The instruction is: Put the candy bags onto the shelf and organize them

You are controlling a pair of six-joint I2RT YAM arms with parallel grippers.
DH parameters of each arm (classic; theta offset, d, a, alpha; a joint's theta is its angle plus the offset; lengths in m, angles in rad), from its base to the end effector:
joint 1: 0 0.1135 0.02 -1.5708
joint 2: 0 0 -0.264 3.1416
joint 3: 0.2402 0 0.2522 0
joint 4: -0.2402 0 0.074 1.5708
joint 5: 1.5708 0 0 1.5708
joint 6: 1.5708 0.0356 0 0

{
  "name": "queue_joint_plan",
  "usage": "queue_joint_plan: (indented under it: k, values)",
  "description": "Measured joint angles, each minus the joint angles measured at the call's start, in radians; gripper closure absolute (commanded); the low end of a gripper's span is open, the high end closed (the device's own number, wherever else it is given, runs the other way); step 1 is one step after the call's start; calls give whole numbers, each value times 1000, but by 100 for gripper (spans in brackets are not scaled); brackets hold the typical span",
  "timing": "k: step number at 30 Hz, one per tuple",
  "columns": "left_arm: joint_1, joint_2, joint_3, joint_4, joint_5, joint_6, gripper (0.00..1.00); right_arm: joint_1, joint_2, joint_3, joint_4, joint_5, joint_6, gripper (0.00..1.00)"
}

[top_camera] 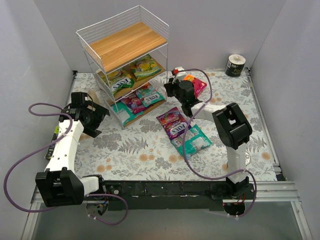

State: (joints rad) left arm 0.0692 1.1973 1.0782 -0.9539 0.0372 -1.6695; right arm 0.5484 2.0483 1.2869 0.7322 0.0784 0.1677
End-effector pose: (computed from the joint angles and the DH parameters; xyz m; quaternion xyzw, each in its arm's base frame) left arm 0.2259 0.0143 0.2935 -0.7373 0.6288 -0.1893 0.1586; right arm 0.4021 0.2424 0.2192 -0.1088 0.7090 0.2176 0.6619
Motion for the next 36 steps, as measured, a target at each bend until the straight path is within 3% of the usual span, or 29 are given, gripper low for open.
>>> queue_joint_plan:
  k: [3,9,18,26,31,36]
  values:
    - [0,4,-10,14,10,3,11,-11,-34,-34,-19,-10,10,67]
    - [0,6,-25,45,32,8,10,-37,-73,-18,-91,-75,108,51]
    - [1,7,-27,37,34,32,4,32,-197,-133,-77,-84,198,48]
    - [1,-16,-27,-9,27,62,2,125,-218,-206,-43,-89,397,48]
    - [-3,-43,-62,-11,39,59,2,149,-154,-181,23,-103,602,48]
    - [-16,-41,-90,-21,54,48,2,158,17,-31,45,-70,805,47]
